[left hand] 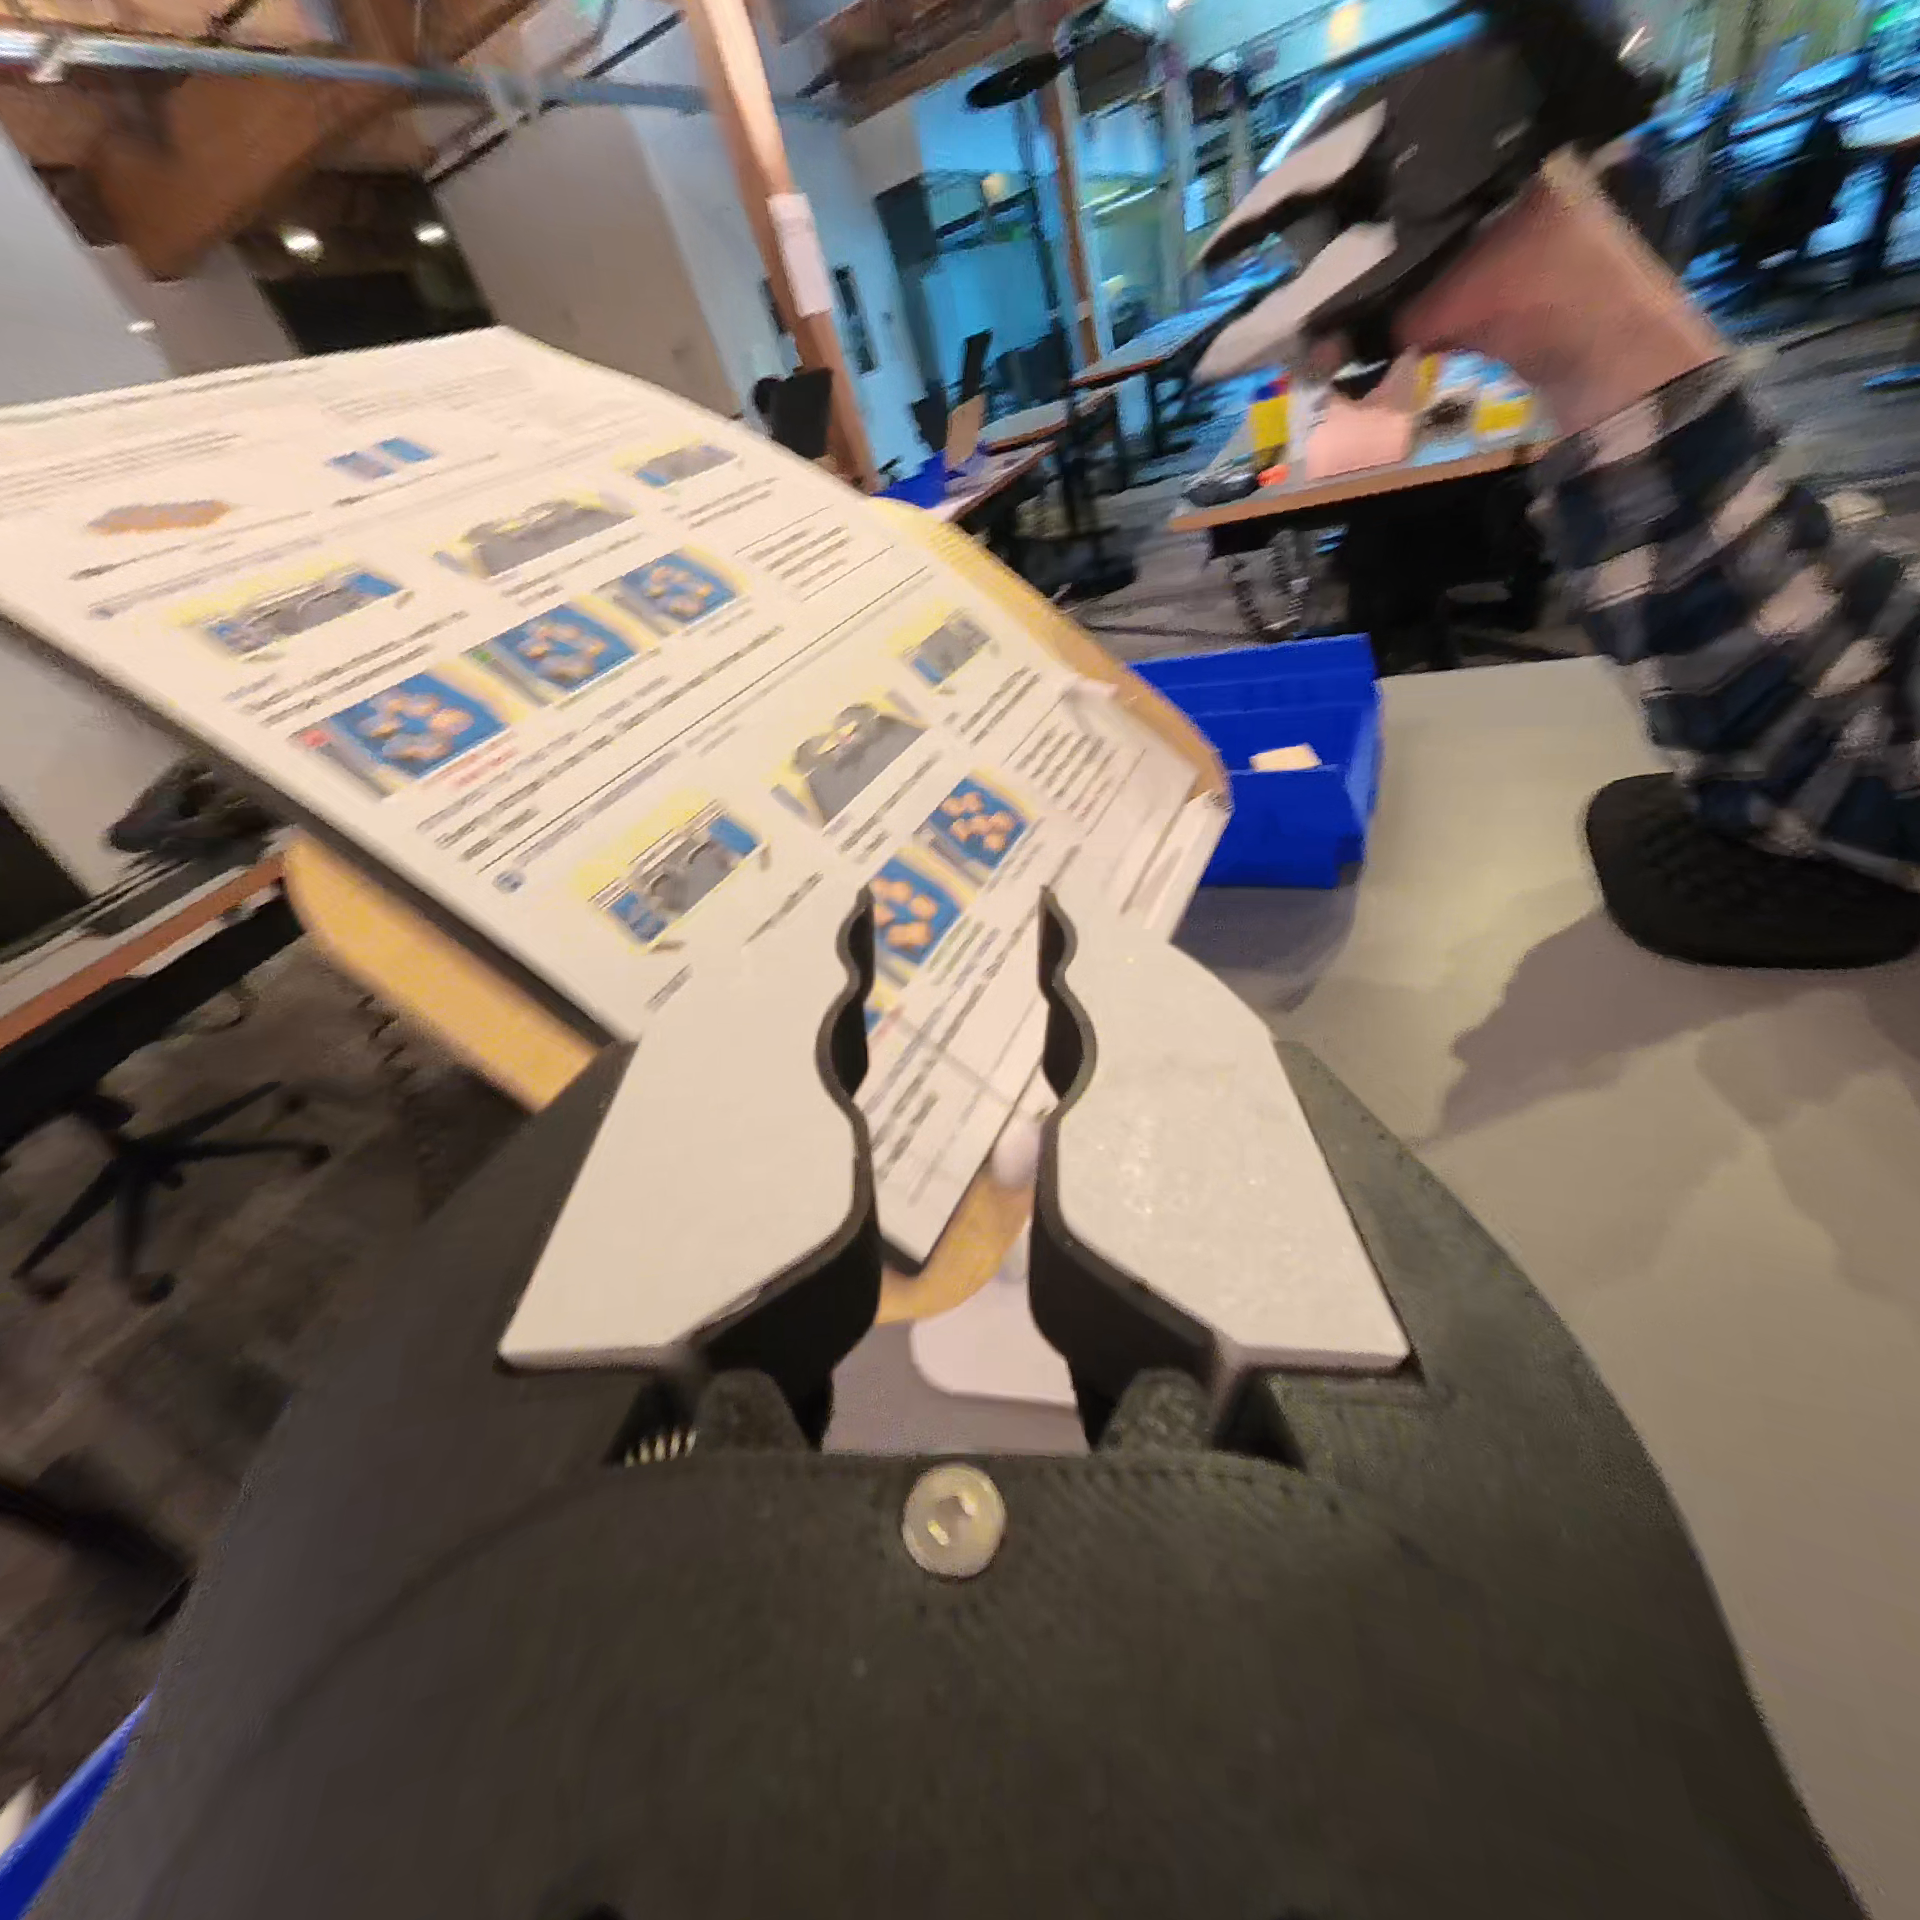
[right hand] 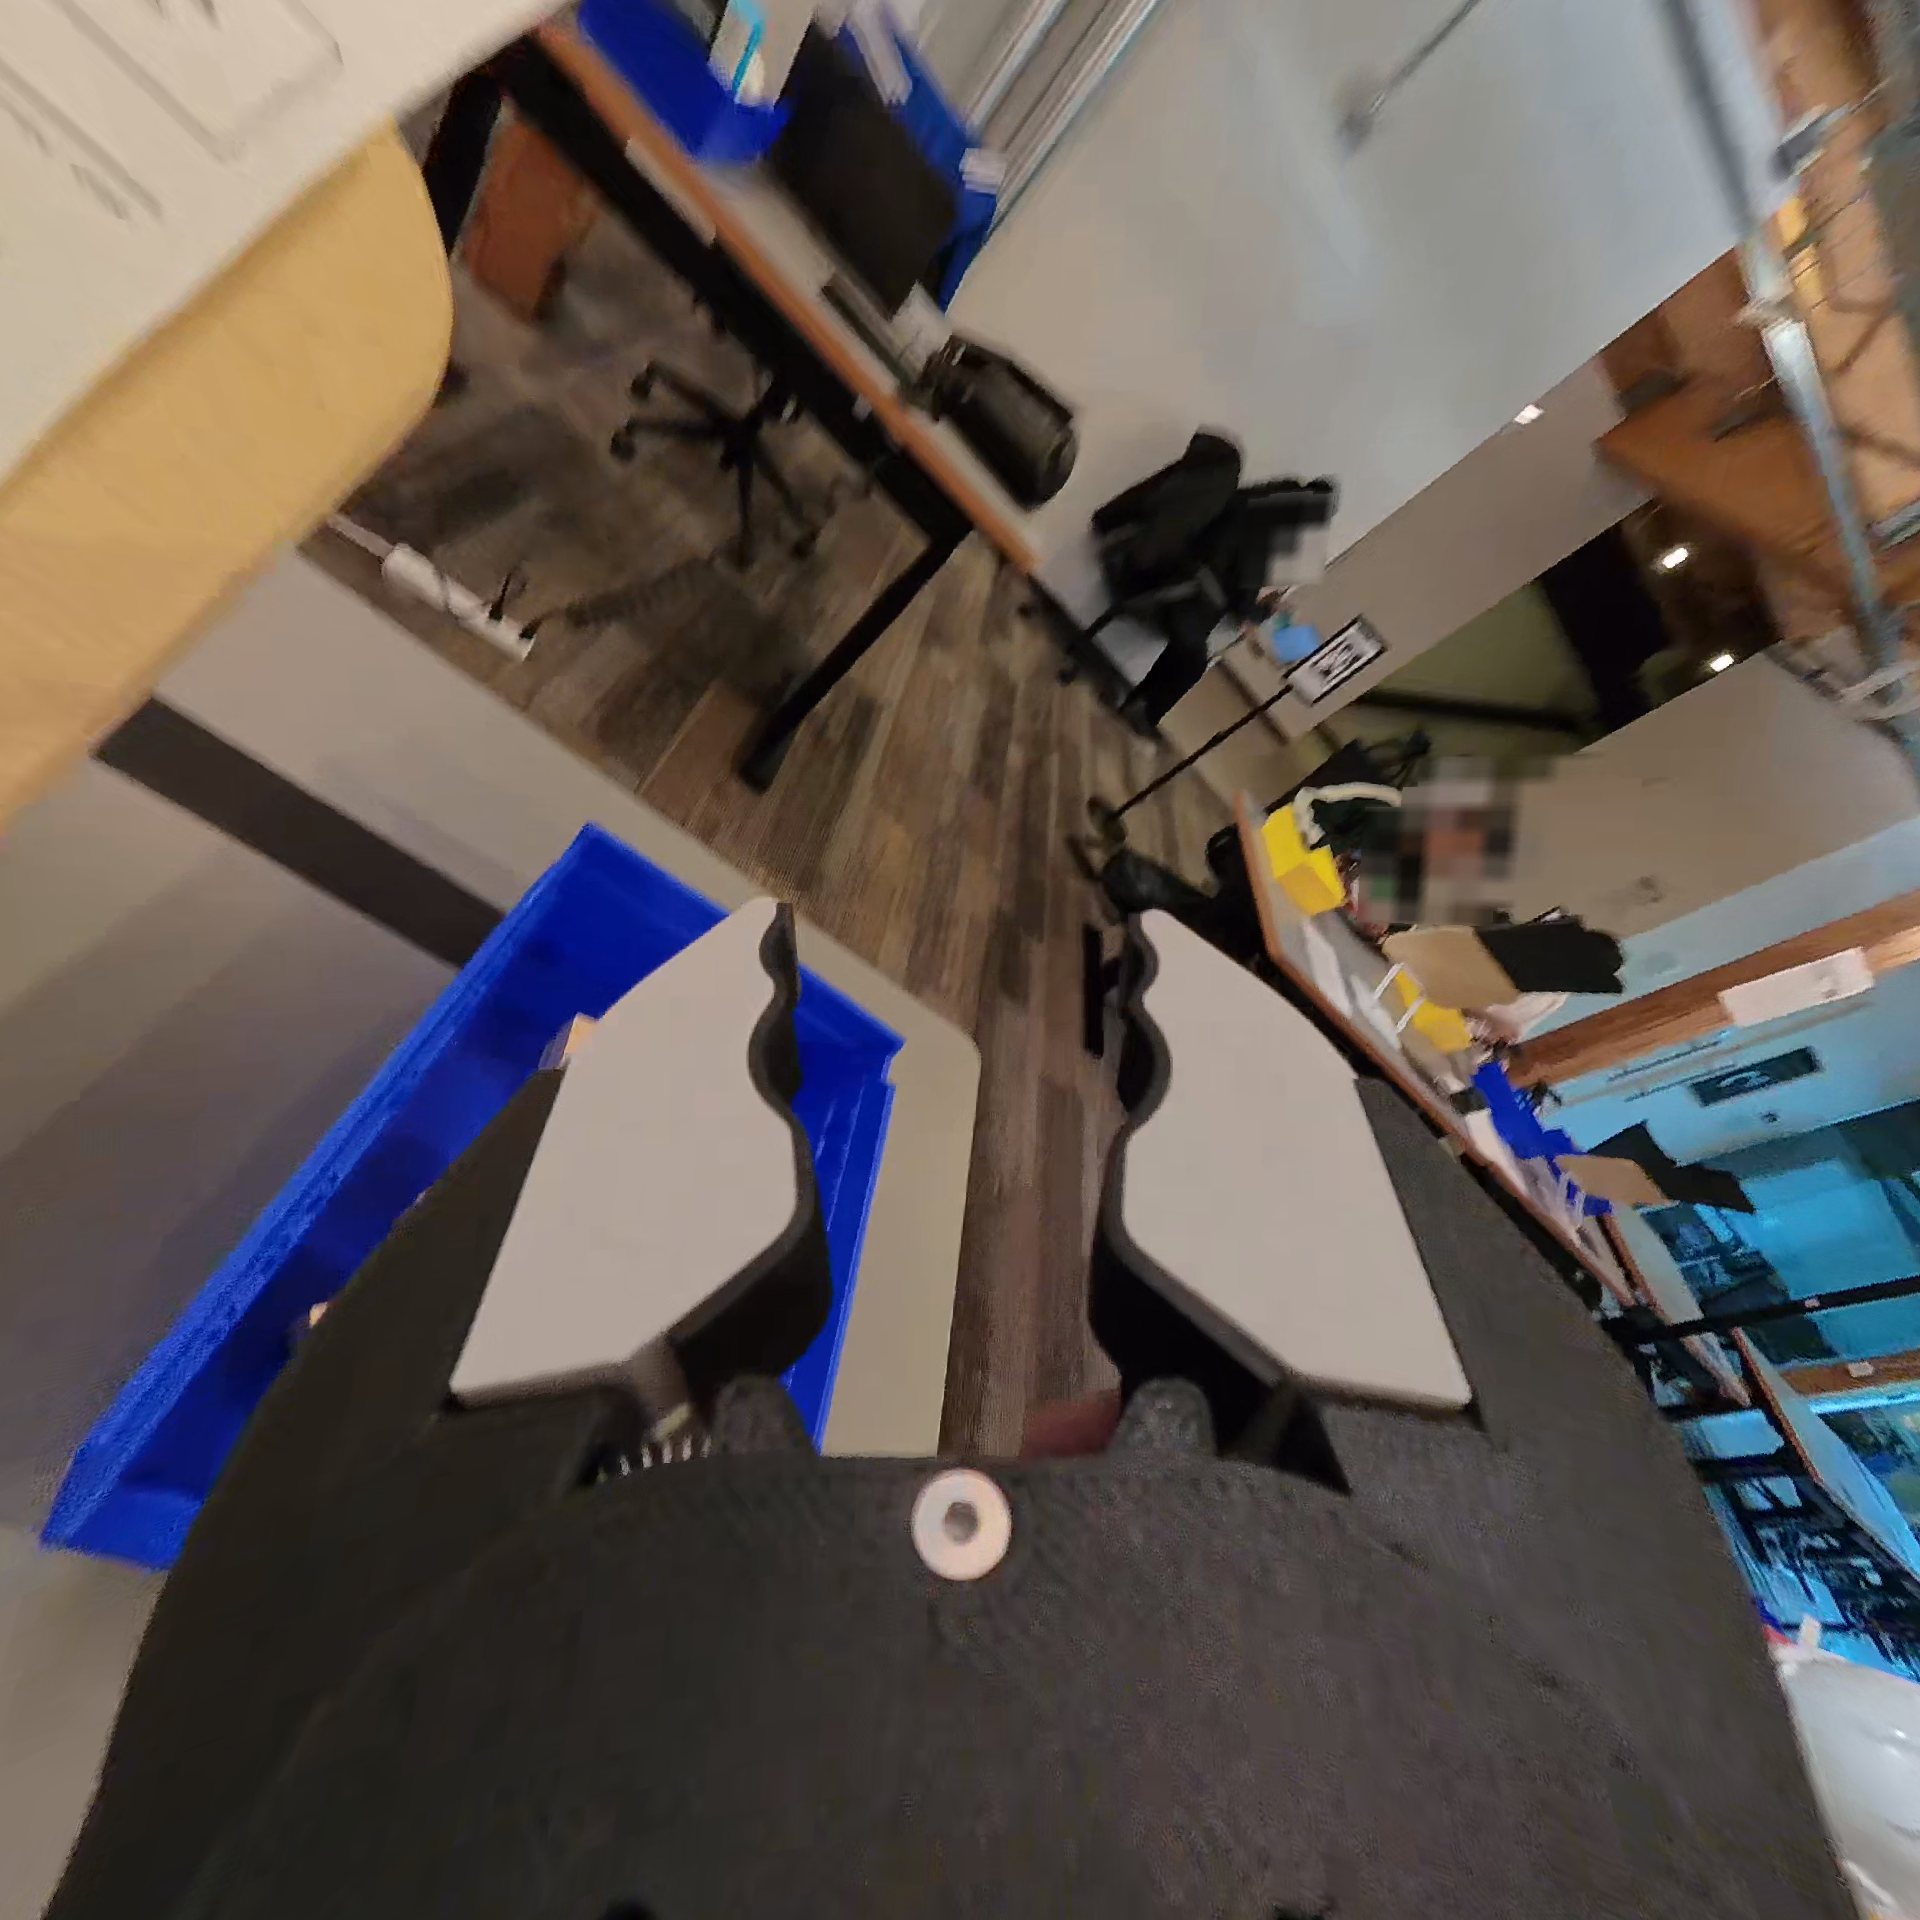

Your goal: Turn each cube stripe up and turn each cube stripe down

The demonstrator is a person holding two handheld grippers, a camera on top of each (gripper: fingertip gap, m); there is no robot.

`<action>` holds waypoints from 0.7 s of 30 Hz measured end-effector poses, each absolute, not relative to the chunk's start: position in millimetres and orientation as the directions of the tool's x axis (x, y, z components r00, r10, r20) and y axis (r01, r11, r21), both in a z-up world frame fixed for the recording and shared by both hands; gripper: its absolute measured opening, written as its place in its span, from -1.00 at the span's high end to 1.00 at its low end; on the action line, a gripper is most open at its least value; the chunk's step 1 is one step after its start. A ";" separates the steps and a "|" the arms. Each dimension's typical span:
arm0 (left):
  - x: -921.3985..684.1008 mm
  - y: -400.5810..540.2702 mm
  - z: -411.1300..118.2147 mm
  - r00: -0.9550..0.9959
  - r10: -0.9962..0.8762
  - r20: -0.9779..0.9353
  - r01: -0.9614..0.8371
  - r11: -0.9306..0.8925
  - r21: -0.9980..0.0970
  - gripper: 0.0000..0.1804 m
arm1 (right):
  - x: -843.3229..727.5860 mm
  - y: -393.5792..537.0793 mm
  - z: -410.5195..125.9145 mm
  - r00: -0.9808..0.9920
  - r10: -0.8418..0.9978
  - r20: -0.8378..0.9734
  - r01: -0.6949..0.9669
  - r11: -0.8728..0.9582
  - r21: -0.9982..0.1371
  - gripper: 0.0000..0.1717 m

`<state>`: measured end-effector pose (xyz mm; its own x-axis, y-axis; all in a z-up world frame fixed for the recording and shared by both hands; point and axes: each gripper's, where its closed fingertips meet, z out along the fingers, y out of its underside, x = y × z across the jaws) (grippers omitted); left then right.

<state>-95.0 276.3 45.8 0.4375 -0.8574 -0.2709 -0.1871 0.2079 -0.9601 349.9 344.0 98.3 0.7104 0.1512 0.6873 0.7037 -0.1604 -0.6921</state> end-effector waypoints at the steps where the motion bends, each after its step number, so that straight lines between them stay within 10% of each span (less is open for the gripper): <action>1: -105.4 280.9 43.8 0.482 -0.828 -0.286 -0.212 0.206 -0.955 0.66 | 348.0 337.4 108.0 0.716 0.126 0.687 0.698 -0.124 -0.705 0.32; 9: -237.5 289.0 -3.6 0.763 -0.539 -0.356 -0.431 -0.015 -0.902 0.39 | 379.6 313.7 71.6 0.713 0.197 0.673 0.698 -0.285 -0.656 0.12; 21: -368.9 306.7 -111.7 0.949 -0.298 -0.101 -0.223 -0.411 -0.884 0.09 | 476.8 293.3 -108.1 0.928 0.222 0.300 0.373 -0.567 -0.734 0.15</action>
